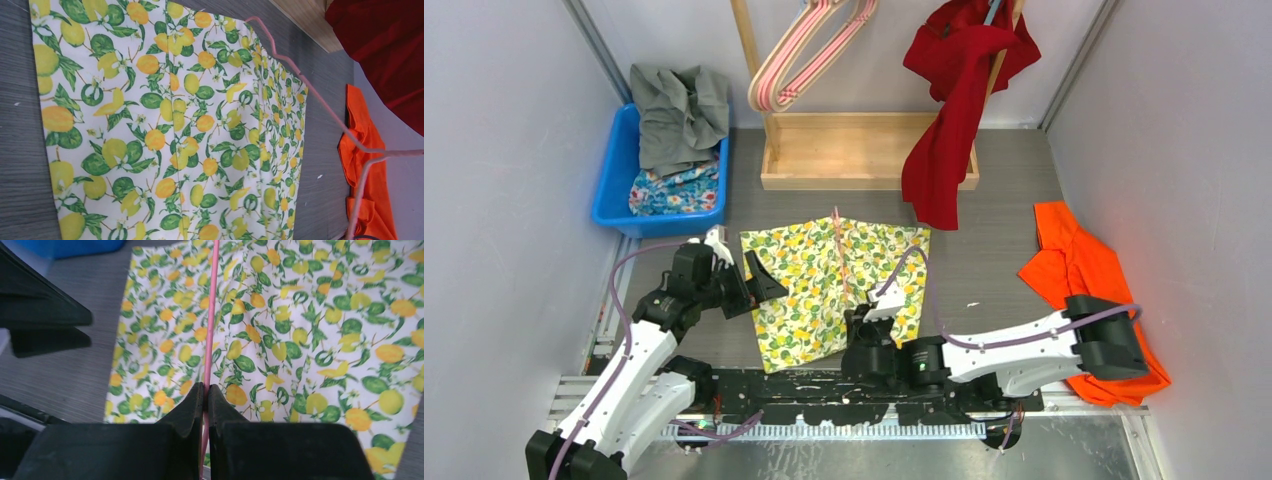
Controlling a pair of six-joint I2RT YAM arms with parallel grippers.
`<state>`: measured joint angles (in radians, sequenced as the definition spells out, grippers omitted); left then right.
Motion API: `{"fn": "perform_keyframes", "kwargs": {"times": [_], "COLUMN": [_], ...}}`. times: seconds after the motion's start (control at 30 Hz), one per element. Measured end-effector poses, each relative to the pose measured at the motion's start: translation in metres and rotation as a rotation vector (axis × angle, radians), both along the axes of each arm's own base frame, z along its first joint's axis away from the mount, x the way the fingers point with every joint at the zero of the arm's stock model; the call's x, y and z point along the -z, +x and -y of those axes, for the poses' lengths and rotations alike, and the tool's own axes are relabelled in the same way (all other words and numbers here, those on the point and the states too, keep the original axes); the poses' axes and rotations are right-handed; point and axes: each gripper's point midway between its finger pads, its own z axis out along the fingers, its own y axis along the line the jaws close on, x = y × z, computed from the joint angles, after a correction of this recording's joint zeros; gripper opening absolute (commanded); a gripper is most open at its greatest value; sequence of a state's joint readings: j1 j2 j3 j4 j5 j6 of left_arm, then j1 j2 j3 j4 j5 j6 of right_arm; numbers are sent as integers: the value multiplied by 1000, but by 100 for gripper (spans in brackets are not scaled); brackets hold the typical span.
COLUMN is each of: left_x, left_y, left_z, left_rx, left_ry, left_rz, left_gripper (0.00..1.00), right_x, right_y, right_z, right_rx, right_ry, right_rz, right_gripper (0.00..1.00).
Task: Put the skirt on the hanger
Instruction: Hang the skirt on the hanger, then place the hanger on the clothesline.
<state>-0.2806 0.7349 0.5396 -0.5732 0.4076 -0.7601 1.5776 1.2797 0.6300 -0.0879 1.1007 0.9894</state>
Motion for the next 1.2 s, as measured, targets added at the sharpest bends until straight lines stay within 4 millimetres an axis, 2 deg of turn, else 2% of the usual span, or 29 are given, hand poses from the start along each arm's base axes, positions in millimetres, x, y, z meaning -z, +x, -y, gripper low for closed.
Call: {"fn": "perform_keyframes", "kwargs": {"times": [0.23,0.43,0.67,1.03,1.2], "left_x": [0,0,-1,-1,0], "left_y": [0,0,0,0,0], "left_z": [0,0,0,-1,-2], "left_rx": [0,0,0,-4,-9], "left_ry": [0,0,-1,4,9], "left_rz": [0,0,2,6,5], "left_gripper": [93,93,93,93,93], "right_x": [-85,-153,-205,-288,-324], "right_y": [4,17,51,83,111], "right_z": [-1,18,52,80,107], "right_rx": [-24,-7,76,150,233], "right_ry": [28,24,-17,-59,-47], "right_rz": [81,179,268,438,505], "right_gripper": [1,1,1,1,1]}}
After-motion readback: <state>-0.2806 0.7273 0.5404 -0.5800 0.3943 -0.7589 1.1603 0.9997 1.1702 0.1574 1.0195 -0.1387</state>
